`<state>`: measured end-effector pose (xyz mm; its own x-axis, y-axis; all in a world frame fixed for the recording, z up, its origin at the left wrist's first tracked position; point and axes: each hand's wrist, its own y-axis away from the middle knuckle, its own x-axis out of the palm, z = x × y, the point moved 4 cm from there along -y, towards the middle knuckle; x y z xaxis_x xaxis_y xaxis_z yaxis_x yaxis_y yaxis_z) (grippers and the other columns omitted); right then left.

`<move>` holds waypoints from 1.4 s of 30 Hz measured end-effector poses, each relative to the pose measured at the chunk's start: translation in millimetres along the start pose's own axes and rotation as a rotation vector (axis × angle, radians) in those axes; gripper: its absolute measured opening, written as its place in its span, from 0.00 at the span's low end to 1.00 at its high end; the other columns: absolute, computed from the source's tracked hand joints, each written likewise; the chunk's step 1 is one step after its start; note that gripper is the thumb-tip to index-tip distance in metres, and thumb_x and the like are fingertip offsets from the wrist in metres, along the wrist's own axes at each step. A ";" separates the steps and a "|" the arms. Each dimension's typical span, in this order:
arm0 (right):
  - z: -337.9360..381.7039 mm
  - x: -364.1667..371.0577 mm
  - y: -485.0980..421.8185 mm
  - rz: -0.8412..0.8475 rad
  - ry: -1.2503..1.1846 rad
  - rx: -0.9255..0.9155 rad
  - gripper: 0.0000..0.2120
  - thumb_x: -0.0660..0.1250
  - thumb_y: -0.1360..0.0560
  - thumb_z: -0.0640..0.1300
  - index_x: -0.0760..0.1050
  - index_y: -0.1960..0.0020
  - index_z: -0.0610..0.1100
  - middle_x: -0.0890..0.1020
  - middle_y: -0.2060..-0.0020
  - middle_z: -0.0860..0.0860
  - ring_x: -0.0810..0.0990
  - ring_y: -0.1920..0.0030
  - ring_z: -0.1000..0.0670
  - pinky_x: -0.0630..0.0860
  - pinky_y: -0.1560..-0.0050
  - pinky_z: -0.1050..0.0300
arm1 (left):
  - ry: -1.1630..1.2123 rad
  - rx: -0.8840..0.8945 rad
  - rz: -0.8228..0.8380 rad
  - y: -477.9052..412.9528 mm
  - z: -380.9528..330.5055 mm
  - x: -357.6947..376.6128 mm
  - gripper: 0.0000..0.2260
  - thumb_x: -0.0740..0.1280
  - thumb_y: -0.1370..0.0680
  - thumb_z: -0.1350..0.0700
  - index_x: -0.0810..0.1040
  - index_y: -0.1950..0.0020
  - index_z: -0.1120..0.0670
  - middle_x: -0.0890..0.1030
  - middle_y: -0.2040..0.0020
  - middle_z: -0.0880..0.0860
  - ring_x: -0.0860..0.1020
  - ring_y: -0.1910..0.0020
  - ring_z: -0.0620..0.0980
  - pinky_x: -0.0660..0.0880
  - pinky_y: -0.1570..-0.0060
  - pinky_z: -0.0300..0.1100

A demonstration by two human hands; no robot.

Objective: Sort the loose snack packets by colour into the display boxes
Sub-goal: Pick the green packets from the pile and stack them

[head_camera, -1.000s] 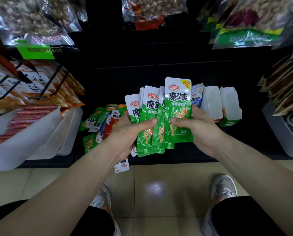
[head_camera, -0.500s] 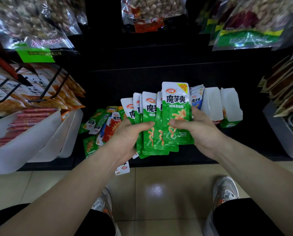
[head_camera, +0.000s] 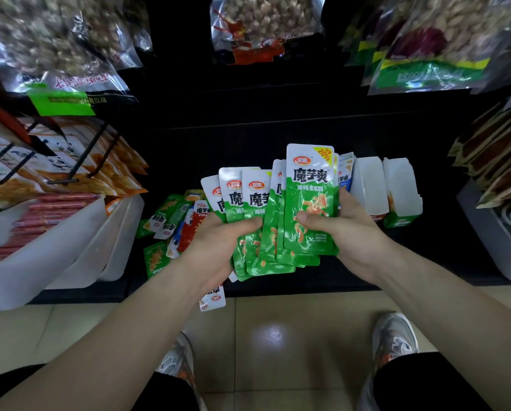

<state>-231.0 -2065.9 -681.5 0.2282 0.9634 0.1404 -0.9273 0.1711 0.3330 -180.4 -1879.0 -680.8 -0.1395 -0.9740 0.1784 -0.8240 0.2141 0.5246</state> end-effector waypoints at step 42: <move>4.0 -71.1 40.9 -0.090 0.082 0.178 0.14 0.61 0.21 0.44 0.76 0.37 0.46 0.84 0.45 0.45 0.83 0.46 0.46 0.78 0.41 0.41 | -0.527 0.261 0.262 1.7 37.2 128.5 0.11 0.71 0.22 0.56 0.78 0.40 0.51 0.85 0.50 0.48 0.83 0.52 0.44 0.75 0.61 0.32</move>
<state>-284.0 -2128.2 -674.1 0.2764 0.9606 0.0283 -0.8355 0.2256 0.5011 -220.1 -2006.5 -688.0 -0.5504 -0.8120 -0.1945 -0.8234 0.4894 0.2872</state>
